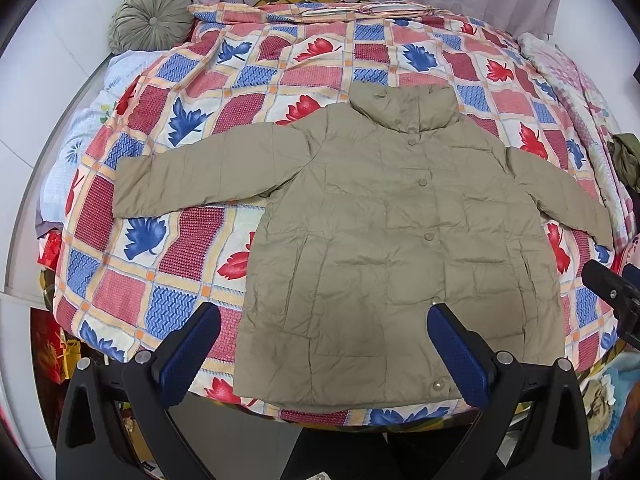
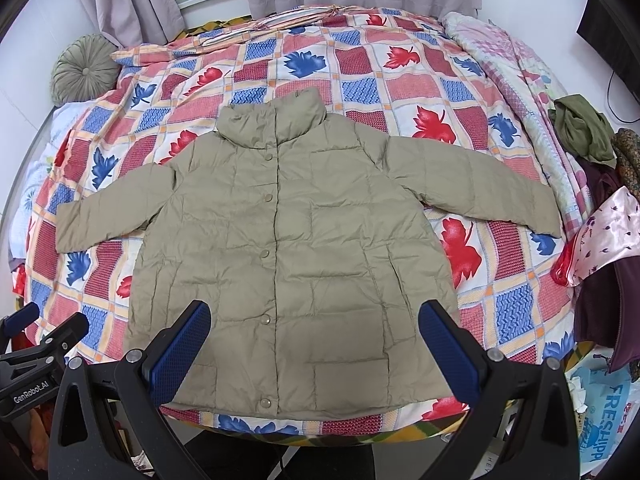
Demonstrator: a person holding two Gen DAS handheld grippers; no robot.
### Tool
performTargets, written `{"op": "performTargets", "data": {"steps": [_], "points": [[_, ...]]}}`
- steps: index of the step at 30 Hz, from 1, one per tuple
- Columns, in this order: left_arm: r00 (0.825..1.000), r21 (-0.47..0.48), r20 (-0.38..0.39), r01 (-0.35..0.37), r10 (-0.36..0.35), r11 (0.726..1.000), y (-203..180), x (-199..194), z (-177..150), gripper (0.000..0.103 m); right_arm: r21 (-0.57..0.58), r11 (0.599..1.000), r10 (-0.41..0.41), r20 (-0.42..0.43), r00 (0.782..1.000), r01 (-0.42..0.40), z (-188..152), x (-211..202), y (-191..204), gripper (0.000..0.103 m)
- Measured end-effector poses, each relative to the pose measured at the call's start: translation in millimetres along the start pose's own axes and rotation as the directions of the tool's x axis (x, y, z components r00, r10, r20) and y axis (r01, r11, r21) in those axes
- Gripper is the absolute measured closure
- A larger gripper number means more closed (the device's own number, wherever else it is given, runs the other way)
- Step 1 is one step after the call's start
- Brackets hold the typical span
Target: Fold large clothes
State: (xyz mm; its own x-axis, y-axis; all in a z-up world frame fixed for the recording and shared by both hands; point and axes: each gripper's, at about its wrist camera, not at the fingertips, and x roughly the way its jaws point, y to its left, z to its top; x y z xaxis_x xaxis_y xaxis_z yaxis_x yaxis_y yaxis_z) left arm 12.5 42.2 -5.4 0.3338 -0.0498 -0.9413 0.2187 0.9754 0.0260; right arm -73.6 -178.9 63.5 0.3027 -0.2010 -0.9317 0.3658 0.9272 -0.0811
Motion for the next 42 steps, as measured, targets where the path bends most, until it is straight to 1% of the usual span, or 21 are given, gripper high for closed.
{"op": "performTargets", "data": {"steps": [5, 8, 10, 11, 12, 13, 16, 18, 20, 24, 25, 27, 28, 29, 30, 32, 34, 35, 37, 40, 42], "points": [[1.0, -0.015, -0.007, 0.004, -0.005, 1.0, 4, 2, -4, 0.0, 0.006, 1.0, 0.017, -0.02, 1.0, -0.017, -3, 5, 9, 0.0], [0.999, -0.043, -0.023, 0.022, -0.023, 0.999, 14, 9, -8, 0.0, 0.015, 0.999, 0.049, -0.022, 0.999, -0.048, -7, 9, 10, 0.0], [0.998, -0.062, -0.041, 0.041, -0.044, 0.997, 22, 15, -10, 0.0, 0.029, 0.993, 0.116, -0.015, 0.993, -0.116, -9, 13, 9, 0.0], [0.997, -0.07, -0.051, 0.054, -0.057, 0.996, 28, 21, -10, 0.0, 0.03, 0.989, 0.147, -0.025, 0.989, -0.146, -5, 18, 7, 0.0], [0.996, -0.078, -0.059, 0.061, -0.066, 0.995, 34, 26, -8, 0.0, 0.026, 0.985, 0.173, -0.043, 0.984, -0.172, -3, 22, 12, 0.0], [0.995, -0.091, -0.068, 0.067, -0.073, 0.994, 42, 35, -1, 0.0, 0.019, 0.982, 0.187, -0.063, 0.98, -0.186, -5, 27, 18, 0.0], [0.993, -0.131, -0.074, 0.081, -0.091, 0.988, 68, 55, 3, 0.0, -0.027, 0.974, 0.221, -0.129, 0.967, -0.226, -14, 44, 42, 0.0], [0.99, -0.174, -0.076, 0.102, -0.117, 0.979, 88, 74, 11, 0.0, -0.058, 0.972, 0.214, -0.175, 0.961, -0.227, -14, 57, 60, 0.0], [0.985, -0.23, -0.073, 0.138, -0.159, 0.963, 116, 96, 15, 0.0, -0.076, 0.975, 0.191, -0.204, 0.96, -0.21, -14, 69, 74, 0.0], [0.964, -0.335, -0.025, 0.242, -0.266, 0.91, 168, 147, 35, 0.0, -0.058, 0.976, 0.187, -0.267, 0.945, -0.21, -11, 97, 93, 0.0], [0.956, -0.37, -0.012, 0.268, -0.293, 0.89, 182, 161, 38, 0.0, -0.055, 0.976, 0.187, -0.284, 0.94, -0.211, -14, 106, 98, 0.0], [0.939, -0.448, 0.011, 0.312, -0.343, 0.838, 209, 192, 50, 0.0, -0.059, 0.975, 0.186, -0.302, 0.935, -0.213, -17, 119, 106, 0.0], [0.931, -0.494, 0.028, 0.329, -0.363, 0.805, 226, 211, 54, 0.0, -0.063, 0.975, 0.184, -0.305, 0.934, -0.213, -19, 127, 110, 0.0], [0.93, -0.527, 0.04, 0.329, -0.364, 0.784, 240, 225, 57, 0.0, -0.066, 0.976, 0.179, -0.312, 0.933, -0.209, -19, 134, 113, 0.0], [0.931, -0.569, 0.052, 0.324, -0.36, 0.756, 257, 243, 61, 0.0, -0.065, 0.977, 0.17, -0.32, 0.932, -0.201, -19, 142, 118, 0.0], [0.935, -0.639, 0.069, 0.31, -0.349, 0.704, 283, 270, 65, 0.0, -0.051, 0.978, 0.172, -0.344, 0.923, -0.201, -22, 158, 125, 0.0], [0.936, -0.694, 0.08, 0.3, -0.344, 0.654, 307, 294, 68, 0.0, -0.037, 0.978, 0.18, -0.357, 0.916, -0.207, -23, 173, 132, 0.0], [0.937, -0.713, 0.088, 0.296, -0.338, 0.635, 316, 303, 69, 0.0, -0.037, 0.977, 0.182, -0.358, 0.916, -0.209, -23, 179, 136, 0.0], [0.943, -0.734, 0.1, 0.285, -0.317, 0.616, 332, 316, 73, 0.0, -0.043, 0.976, 0.185, -0.35, 0.918, -0.213, -23, 189, 142, 0.0], [0.95, -0.75, 0.119, 0.277, -0.29, 0.6, 349, 329, 83, 0.0, -0.041, 0.973, 0.201, -0.326, 0.924, -0.226, -16, 201, 152, 0.0], [0.957, -0.752, 0.138, 0.268, -0.254, 0.603, 355, 330, 93, 0.0, -0.039, 0.971, 0.214, -0.301, 0.929, -0.237, -7, 206, 157, 0.0]]}}
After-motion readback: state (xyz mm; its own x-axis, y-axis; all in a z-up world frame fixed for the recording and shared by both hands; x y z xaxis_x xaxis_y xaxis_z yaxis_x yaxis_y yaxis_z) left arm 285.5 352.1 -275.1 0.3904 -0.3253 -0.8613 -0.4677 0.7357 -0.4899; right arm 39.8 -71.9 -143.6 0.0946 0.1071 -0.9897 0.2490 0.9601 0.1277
